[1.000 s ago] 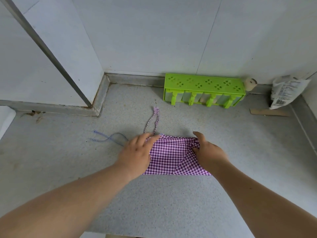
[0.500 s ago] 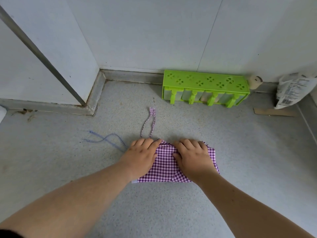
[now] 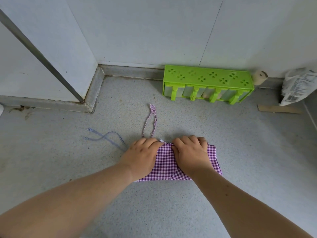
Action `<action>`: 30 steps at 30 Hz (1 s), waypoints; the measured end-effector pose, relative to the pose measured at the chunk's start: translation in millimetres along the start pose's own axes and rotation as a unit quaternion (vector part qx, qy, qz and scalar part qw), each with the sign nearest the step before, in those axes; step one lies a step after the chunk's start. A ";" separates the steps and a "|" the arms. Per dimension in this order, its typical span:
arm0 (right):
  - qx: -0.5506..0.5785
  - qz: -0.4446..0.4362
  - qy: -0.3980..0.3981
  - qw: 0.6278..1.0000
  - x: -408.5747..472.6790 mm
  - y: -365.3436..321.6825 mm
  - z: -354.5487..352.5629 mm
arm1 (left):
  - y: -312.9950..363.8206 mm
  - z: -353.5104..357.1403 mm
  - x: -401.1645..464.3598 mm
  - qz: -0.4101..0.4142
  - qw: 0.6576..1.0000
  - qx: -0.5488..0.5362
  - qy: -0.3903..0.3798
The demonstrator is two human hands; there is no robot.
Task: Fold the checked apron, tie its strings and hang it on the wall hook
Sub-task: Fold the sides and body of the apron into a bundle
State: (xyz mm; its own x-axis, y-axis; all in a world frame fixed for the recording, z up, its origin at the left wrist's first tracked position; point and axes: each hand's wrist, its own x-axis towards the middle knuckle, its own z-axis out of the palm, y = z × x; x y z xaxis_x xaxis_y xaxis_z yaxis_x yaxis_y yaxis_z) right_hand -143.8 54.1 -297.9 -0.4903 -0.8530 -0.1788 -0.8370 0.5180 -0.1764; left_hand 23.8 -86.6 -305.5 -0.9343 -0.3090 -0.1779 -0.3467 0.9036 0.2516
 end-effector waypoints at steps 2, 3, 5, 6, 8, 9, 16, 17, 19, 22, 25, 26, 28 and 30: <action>-0.006 -0.002 0.004 1.000 4.9 -3.3 -2.4 | 2.3 0.6 3.5 -0.025 1.000 -0.012 -0.006; -0.009 -0.001 0.006 1.000 8.0 -5.2 -4.7 | 4.8 -0.4 4.6 -0.035 0.999 -0.008 -0.008; -0.011 0.000 0.007 1.000 11.3 -7.4 -5.8 | 8.1 0.5 4.8 -0.050 0.999 0.001 -0.011; -0.012 -0.001 0.008 1.000 11.4 -7.8 -5.1 | 9.5 0.5 3.7 -0.054 0.998 0.009 -0.011; -0.011 0.001 0.013 1.000 9.6 -8.5 -4.4 | 10.4 0.5 2.6 -0.062 0.998 0.020 -0.016; -0.013 0.006 0.012 1.000 8.5 -9.3 -4.4 | 10.3 1.1 3.8 -0.065 0.998 0.019 -0.018; 0.034 -0.038 0.033 0.998 -4.3 -32.6 6.3 | 11.3 8.1 7.3 -0.084 0.996 0.022 -0.008; 0.046 -0.022 0.020 0.998 -6.3 -30.9 8.8 | 11.0 9.4 7.0 -0.082 0.997 0.012 -0.001; 0.051 0.002 -0.003 0.999 -7.2 -23.9 10.1 | 9.8 10.2 4.7 -0.080 0.997 -0.005 0.014; 0.045 0.022 -0.032 0.998 -5.8 -11.9 8.0 | 1.4 13.2 -5.4 -0.109 0.993 -0.018 0.039; 0.042 0.054 -0.044 0.997 -5.0 1.7 4.6 | -2.7 15.4 -10.1 -0.131 0.989 -0.018 0.065; 0.042 0.060 -0.046 0.996 -4.8 5.5 3.7 | -2.3 16.8 -10.1 -0.131 0.989 -0.021 0.072; 0.039 0.075 -0.046 0.995 -4.2 8.2 1.4 | -1.6 19.9 -10.7 -0.126 0.986 -0.028 0.108; 0.018 0.085 -0.050 0.995 -2.9 4.9 -0.7 | -2.3 21.9 -11.3 -0.126 0.978 -0.045 0.158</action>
State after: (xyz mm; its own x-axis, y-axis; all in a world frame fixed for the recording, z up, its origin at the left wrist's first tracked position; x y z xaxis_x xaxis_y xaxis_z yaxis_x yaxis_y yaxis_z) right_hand -146.7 59.1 -297.6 -0.5961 -0.7434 -0.3034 -0.7339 0.6578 -0.1697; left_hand 36.9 -78.7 -325.0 -0.7921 -0.6079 0.0551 -0.5617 0.7613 0.3238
